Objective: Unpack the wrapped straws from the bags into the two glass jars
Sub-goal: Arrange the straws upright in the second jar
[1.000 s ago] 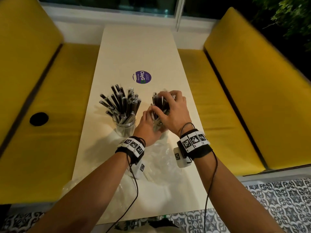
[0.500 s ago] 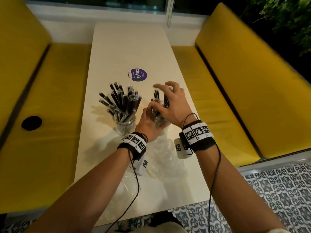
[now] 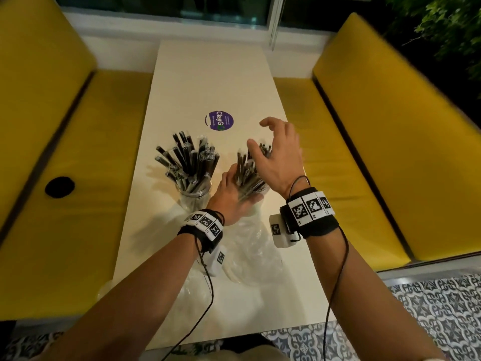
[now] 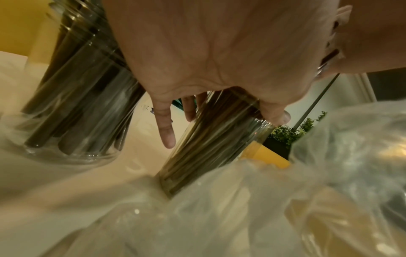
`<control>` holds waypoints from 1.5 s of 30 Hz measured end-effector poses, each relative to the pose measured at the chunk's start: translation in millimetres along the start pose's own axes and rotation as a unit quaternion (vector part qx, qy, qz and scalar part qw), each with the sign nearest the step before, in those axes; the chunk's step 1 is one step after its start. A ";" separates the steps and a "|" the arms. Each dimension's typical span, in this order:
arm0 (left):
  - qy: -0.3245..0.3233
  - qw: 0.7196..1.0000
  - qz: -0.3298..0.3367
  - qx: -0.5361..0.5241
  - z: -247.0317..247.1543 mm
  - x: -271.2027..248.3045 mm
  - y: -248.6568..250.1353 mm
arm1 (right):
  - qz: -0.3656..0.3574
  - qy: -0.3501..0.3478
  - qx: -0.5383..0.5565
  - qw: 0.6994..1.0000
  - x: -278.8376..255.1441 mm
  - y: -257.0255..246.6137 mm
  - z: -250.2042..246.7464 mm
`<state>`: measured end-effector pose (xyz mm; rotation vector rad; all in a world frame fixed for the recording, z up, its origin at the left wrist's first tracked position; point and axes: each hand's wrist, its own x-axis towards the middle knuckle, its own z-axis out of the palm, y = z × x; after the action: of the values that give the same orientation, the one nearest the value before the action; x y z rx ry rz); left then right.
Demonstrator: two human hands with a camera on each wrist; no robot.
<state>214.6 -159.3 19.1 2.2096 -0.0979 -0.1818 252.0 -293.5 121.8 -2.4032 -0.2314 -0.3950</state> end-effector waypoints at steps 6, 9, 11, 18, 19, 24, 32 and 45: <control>-0.007 0.999 -0.046 0.001 4.7 2.5 0.9 | -0.093 -0.161 -0.075 0.980 5.2 18.4 18.6; 0.014 0.998 -0.067 -0.009 6.6 1.4 -5.9 | -0.076 -0.066 0.020 0.995 7.3 23.5 21.6; 0.014 0.998 -0.059 -0.004 7.0 0.9 -5.9 | -0.050 -0.011 0.046 0.998 8.8 24.3 16.6; 0.014 0.999 -0.037 0.001 11.5 -1.6 -9.8 | 0.026 -0.142 -0.027 0.989 -2.2 26.6 7.3; 0.016 0.999 -0.038 -0.003 13.0 -2.7 -12.5 | 0.044 -0.153 -0.043 0.986 -4.6 24.7 6.5; -0.006 1.000 -0.023 0.018 9.8 7.5 -19.3 | -0.009 -0.099 -0.032 0.995 -0.2 13.7 -1.7; -0.003 1.000 -0.021 -0.013 8.5 6.8 -19.5 | -0.015 0.032 0.006 0.999 5.9 18.2 17.3; -0.006 1.000 0.002 -0.008 9.5 6.6 -24.5 | -0.075 -0.100 -0.055 0.991 -16.0 22.4 17.3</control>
<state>219.7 -152.9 -6.7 2.1916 -0.1068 -0.1921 246.8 -300.0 90.4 -2.5441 -0.4951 -0.2388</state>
